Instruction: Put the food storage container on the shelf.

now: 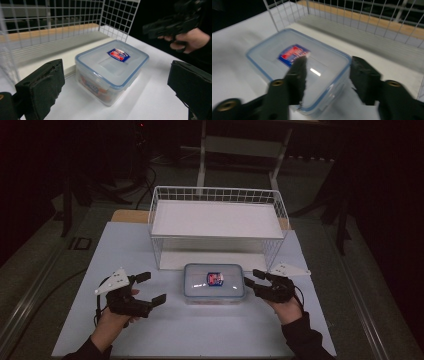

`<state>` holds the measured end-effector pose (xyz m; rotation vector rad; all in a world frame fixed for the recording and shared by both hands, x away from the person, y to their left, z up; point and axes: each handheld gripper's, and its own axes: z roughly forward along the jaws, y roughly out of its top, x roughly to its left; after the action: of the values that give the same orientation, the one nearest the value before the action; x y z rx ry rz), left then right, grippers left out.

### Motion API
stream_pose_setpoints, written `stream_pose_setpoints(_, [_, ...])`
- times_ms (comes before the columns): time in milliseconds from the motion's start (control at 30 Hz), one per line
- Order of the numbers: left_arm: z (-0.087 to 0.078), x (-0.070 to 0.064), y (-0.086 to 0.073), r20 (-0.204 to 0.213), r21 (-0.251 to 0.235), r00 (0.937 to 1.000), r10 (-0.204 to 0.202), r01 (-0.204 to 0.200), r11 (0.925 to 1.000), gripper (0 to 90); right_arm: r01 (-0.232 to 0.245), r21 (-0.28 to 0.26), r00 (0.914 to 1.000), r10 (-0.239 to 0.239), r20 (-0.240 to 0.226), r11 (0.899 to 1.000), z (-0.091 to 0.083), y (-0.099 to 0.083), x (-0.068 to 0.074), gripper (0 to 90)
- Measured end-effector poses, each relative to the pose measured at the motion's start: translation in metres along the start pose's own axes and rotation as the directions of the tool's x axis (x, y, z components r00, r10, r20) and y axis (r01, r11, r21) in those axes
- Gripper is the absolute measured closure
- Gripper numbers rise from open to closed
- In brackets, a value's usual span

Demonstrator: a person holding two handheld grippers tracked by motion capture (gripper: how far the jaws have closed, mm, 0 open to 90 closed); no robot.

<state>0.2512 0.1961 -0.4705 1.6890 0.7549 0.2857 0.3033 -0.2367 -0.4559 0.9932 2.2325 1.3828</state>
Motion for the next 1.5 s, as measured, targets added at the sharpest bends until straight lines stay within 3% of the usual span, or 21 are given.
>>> stream_pose_setpoints(167, [0.021, -0.005, 0.014, 0.005, 0.058, 0.9993, -0.036, 0.036, 0.9977, 1.1, 0.003, -0.076, 0.9988, -0.007, -0.048, 0.997, -0.014, 0.003, 0.007, 13.6])
stream_pose_setpoints(333, [0.045, -0.006, 0.021, 0.059, 0.12, 0.9934, -0.099, 0.091, 0.9886, 1.2, 0.046, -0.107, 0.9979, -0.05, -0.04, 0.993, -0.021, 0.001, 0.012, 11.6])
stream_pose_setpoints(433, [0.058, -0.002, 0.022, 0.1, 0.146, 0.9816, -0.162, 0.147, 0.9784, 1.1, 0.048, -0.114, 0.9969, -0.055, -0.057, 0.992, -0.02, -0.004, 0.014, 11.7])
stream_pose_setpoints(533, [0.068, 0.002, 0.022, 0.101, 0.167, 0.9685, -0.227, 0.209, 0.9636, 1.1, 0.079, -0.111, 0.9963, -0.082, -0.024, 0.991, -0.02, -0.008, 0.016, 12.5])
stream_pose_setpoints(567, [0.068, 0.002, 0.022, 0.101, 0.167, 0.9685, -0.227, 0.209, 0.9636, 1.1, 0.079, -0.111, 0.9963, -0.082, -0.024, 0.991, -0.02, -0.008, 0.016, 12.5])
stream_pose_setpoints(600, [0.076, 0.007, 0.022, 0.098, 0.201, 0.9585, -0.268, 0.245, 0.9486, 1.1, 0.09, -0.117, 0.9959, -0.091, -0.005, 0.989, -0.02, -0.009, 0.016, 12.5])
stream_pose_setpoints(633, [0.079, 0.008, 0.021, 0.09, 0.219, 0.9551, -0.282, 0.257, 0.941, 1.1, 0.127, -0.144, 0.9918, -0.124, 0.03, 0.981, -0.022, -0.011, 0.018, 12.4])
stream_pose_setpoints(700, [0.085, 0.011, 0.02, 0.073, 0.24, 0.9497, -0.305, 0.28, 0.9296, 1.2, 0.149, -0.151, 0.9888, -0.146, 0.029, 0.977, -0.021, -0.013, 0.021, 14.1])
stream_pose_setpoints(733, [0.088, 0.012, 0.019, 0.051, 0.25, 0.9469, -0.317, 0.296, 0.922, 1.1, 0.151, -0.144, 0.9881, -0.153, -0.008, 0.978, -0.02, -0.013, 0.021, 14.0])
stream_pose_setpoints(767, [0.088, 0.012, 0.019, 0.051, 0.25, 0.9469, -0.317, 0.296, 0.922, 1.2, 0.151, -0.144, 0.9881, -0.153, -0.008, 0.978, -0.02, -0.013, 0.021, 14.0])
stream_pose_setpoints(800, [0.092, 0.016, 0.018, 0.009, 0.271, 0.9388, -0.344, 0.329, 0.9044, 1.2, 0.15, -0.135, 0.9879, -0.154, -0.02, 0.979, -0.018, -0.014, 0.022, 14.4])
stream_pose_setpoints(833, [0.094, 0.018, 0.017, -0.003, 0.275, 0.9313, -0.364, 0.351, 0.8952, 1.2, 0.165, -0.12, 0.9862, -0.166, 0.001, 0.979, -0.014, -0.016, 0.023, 14.6])
stream_pose_setpoints(900, [0.097, 0.023, 0.015, -0.043, 0.301, 0.9228, -0.383, 0.378, 0.8758, 1.3, 0.142, -0.124, 0.9892, -0.145, -0.019, 0.982, -0.012, -0.017, 0.022, 14.6])
stream_pose_setpoints(1000, [0.101, 0.03, 0.01, -0.08, 0.321, 0.9032, -0.422, 0.424, 0.8471, 1.8, 0.123, -0.14, 0.991, -0.129, -0.036, 0.983, -0.012, -0.016, 0.021, 15.6])
stream_pose_setpoints(1100, [0.103, 0.038, 0.005, -0.082, 0.323, 0.8751, -0.477, 0.476, 0.818, 3.8, 0.133, -0.121, 0.9909, -0.135, -0.004, 0.984, -0.012, -0.015, 0.021, 13.8])
stream_pose_setpoints(1233, [0.105, 0.049, -0.001, -0.084, 0.331, 0.8389, -0.538, 0.532, 0.779, 7.5, 0.083, -0.103, 0.9962, -0.085, -0.016, 0.991, -0.012, -0.016, 0.018, 12.1])
stream_pose_setpoints(1267, [0.105, 0.052, -0.003, -0.077, 0.338, 0.8337, -0.547, 0.538, 0.7723, 9.5, 0.076, -0.103, 0.9968, -0.078, -0.017, 0.992, -0.011, -0.017, 0.017, 11.5])
stream_pose_setpoints(1333, [0.107, 0.055, -0.005, -0.075, 0.348, 0.8155, -0.574, 0.561, 0.7512, 14.4, 0.068, -0.084, 0.9976, -0.069, -0.008, 0.994, -0.011, -0.016, 0.017, 11.4])
stream_pose_setpoints(1367, [0.107, 0.055, -0.005, -0.075, 0.348, 0.8155, -0.574, 0.561, 0.7512, 14.8, 0.068, -0.084, 0.9976, -0.069, -0.008, 0.994, -0.011, -0.016, 0.017, 11.4])
stream_pose_setpoints(1400, [0.109, 0.06, -0.007, -0.074, 0.36, 0.8018, -0.593, 0.576, 0.734, 14.8, 0.067, -0.078, 0.9978, -0.067, 0.002, 0.995, -0.01, -0.017, 0.016, 11.4])
stream_pose_setpoints(1500, [0.11, 0.065, -0.01, -0.057, 0.369, 0.7751, -0.629, 0.602, 0.7081, 25.7, 0.045, -0.063, 0.9989, -0.046, -0.009, 0.997, -0.008, -0.018, 0.015, 11.4])
